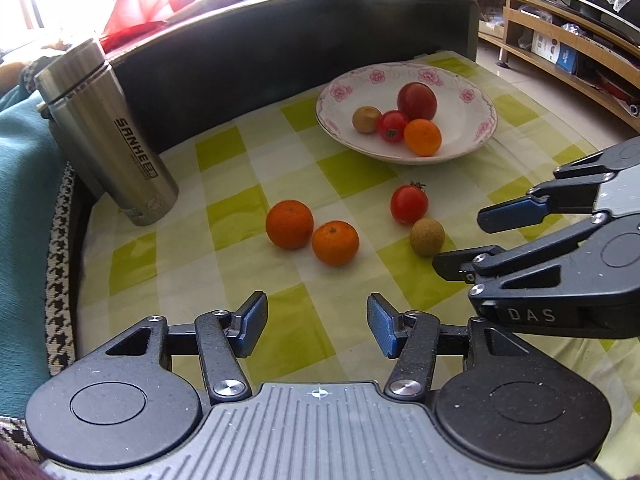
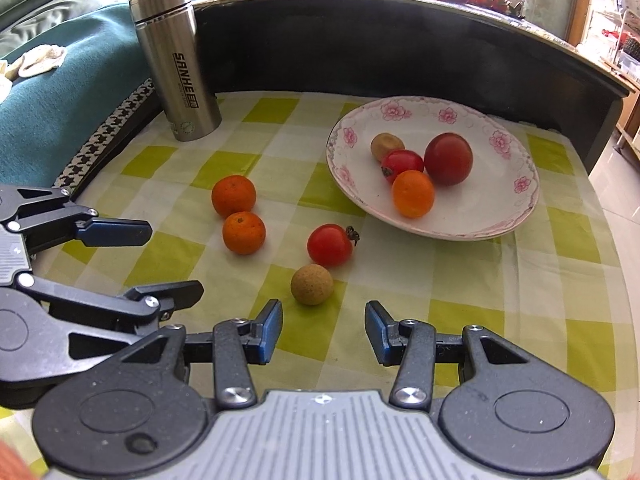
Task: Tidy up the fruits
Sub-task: 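Grasp an orange tangerine with the left tool while the right tool closes on a brown round fruit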
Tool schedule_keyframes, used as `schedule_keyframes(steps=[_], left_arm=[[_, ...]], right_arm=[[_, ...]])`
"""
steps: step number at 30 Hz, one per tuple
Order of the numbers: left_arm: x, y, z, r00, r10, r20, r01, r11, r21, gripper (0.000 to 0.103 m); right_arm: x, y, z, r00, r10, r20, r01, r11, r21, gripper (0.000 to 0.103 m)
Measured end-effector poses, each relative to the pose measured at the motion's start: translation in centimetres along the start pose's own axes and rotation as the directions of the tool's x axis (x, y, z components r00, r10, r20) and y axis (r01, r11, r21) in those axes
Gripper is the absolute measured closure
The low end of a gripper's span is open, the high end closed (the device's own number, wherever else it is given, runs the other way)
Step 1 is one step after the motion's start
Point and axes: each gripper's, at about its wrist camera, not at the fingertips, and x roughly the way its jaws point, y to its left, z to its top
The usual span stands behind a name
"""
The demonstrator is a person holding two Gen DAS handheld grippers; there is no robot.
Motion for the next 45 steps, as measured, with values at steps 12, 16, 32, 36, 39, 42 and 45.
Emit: schedule_keyframes(steps=[12,16,32,36,39,42,45], left_arm=[[1.0,1.8,0.0,1.000,-0.021,-0.018,0.020,0.998,-0.060,0.036],[1.5,2.1,0.2,0.999,-0.054,-0.006,0.053,0.995,-0.079,0.034],[4.0,-0.2,1.3,0.992,-0.110,0.068,0.112,0.993,-0.026,0.040],[4.3,-0.2,1.5,0.992,-0.102,0.077,0.105,0.994,-0.035,0.045],[4.4,0.0,1.7,0.991,-0.100,0.084,0.104,0.994,-0.045,0.050],[4.5,0.1,1.8,0.991,-0.108,0.083,0.112,0.992,-0.050,0.057],[4.2,0.0,1.7,0.989,-0.129,0.076,0.132,0.991,-0.036,0.063]], right_arm=[[2.2,0.1,0.9,0.998,0.069,0.010,-0.068,0.998,-0.016,0.053],[2.9,-0.4,1.2,0.997,0.070,0.028,-0.070,0.997,-0.020,0.053],[0.6,-3.3,-1.2,0.996,0.073,0.047,-0.073,0.997,0.000,0.072],[0.5,-3.4,-1.3,0.996,0.077,0.039,-0.077,0.997,0.005,0.072],[0.5,-3.2,-1.3,0.997,0.073,0.033,-0.073,0.997,0.001,0.072],[0.6,-3.0,-1.1,0.997,0.070,0.032,-0.070,0.998,-0.005,0.072],[0.7,-2.9,-1.1,0.997,0.066,0.033,-0.066,0.998,-0.011,0.072]])
